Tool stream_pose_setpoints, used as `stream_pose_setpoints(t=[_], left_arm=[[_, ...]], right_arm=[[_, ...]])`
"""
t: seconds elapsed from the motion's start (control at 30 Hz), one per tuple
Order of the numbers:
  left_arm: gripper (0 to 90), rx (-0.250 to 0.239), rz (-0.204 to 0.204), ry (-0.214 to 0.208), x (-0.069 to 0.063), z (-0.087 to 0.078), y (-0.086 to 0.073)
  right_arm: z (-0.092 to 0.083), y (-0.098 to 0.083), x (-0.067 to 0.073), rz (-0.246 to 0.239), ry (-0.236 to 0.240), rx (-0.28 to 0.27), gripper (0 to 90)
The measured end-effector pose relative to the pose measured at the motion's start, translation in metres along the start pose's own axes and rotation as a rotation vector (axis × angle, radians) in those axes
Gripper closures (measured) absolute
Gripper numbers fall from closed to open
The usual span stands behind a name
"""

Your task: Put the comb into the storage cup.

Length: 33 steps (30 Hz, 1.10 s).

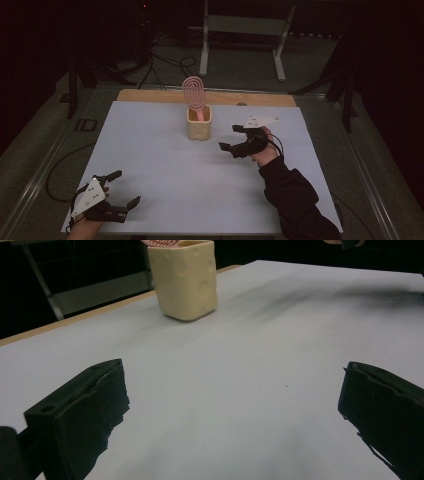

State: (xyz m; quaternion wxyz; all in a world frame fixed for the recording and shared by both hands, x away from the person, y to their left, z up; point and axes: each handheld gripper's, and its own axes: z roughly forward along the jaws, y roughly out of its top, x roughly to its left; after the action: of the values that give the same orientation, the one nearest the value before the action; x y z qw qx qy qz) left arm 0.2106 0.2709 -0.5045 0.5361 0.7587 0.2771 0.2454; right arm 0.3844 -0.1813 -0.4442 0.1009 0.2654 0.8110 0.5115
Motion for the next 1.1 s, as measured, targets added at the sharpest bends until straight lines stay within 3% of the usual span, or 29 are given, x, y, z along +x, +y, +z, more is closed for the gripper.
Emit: stream_pose_setpoints(t=[0.63, 1.1], left_arm=[[0.0, 0.001, -0.002, 0.002, 0.000, 0.000, 0.000], [0.0, 0.000, -0.002, 0.002, 0.000, 0.000, 0.000]], right_arm=[[-0.035, -0.044, 0.007, 0.039, -0.022, -0.015, 9.6], [-0.062, -0.077, 0.017, 0.073, -0.046, 0.004, 9.6]])
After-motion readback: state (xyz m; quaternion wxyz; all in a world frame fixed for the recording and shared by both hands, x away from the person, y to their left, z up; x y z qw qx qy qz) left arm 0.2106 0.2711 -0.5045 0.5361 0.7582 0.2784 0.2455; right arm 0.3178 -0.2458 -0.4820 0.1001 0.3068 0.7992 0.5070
